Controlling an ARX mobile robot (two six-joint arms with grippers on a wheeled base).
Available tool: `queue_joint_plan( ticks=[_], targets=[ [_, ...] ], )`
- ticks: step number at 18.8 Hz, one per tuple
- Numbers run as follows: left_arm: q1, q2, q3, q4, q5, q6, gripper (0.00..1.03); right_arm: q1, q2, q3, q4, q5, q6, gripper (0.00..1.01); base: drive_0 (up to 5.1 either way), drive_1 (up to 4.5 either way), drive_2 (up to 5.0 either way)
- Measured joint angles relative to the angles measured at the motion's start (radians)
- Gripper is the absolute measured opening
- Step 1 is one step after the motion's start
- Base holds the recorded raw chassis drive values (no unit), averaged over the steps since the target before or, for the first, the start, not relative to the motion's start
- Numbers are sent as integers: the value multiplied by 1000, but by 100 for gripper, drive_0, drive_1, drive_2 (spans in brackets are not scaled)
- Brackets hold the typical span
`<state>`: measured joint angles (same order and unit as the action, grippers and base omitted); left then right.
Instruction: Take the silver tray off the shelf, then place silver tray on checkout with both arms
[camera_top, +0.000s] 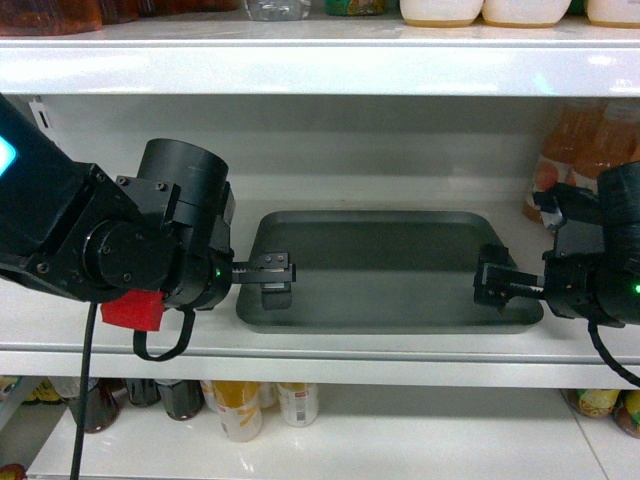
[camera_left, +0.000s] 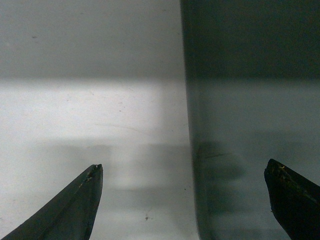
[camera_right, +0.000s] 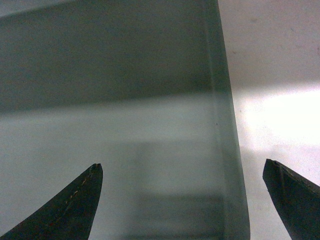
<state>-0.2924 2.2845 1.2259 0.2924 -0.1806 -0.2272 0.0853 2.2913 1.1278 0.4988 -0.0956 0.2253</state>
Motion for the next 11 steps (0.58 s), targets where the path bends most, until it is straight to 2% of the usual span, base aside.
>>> queue_joint_plan(
  ticks=[2, 4, 6, 8, 11],
  targets=[
    [-13, 29, 35, -28, -3, 0, 98, 0, 34, 69, -55, 1, -19, 98, 0, 0, 0],
    [-19, 55, 70, -48, -6, 0, 98, -1, 65, 139, -103, 21, -57, 98, 0, 0, 0],
    [-21, 64, 92, -70, -6, -2, 98, -1, 93, 198, -156, 34, -80, 98, 0, 0, 0],
    [-21, 73, 117, -105, -2, -10, 98, -3, 120, 241, -205, 55, -101, 98, 0, 0, 0],
    [-21, 81, 136, -137, 2, -14, 98, -8, 138, 298, -269, 63, -123, 97, 0, 0, 0]
  ],
)
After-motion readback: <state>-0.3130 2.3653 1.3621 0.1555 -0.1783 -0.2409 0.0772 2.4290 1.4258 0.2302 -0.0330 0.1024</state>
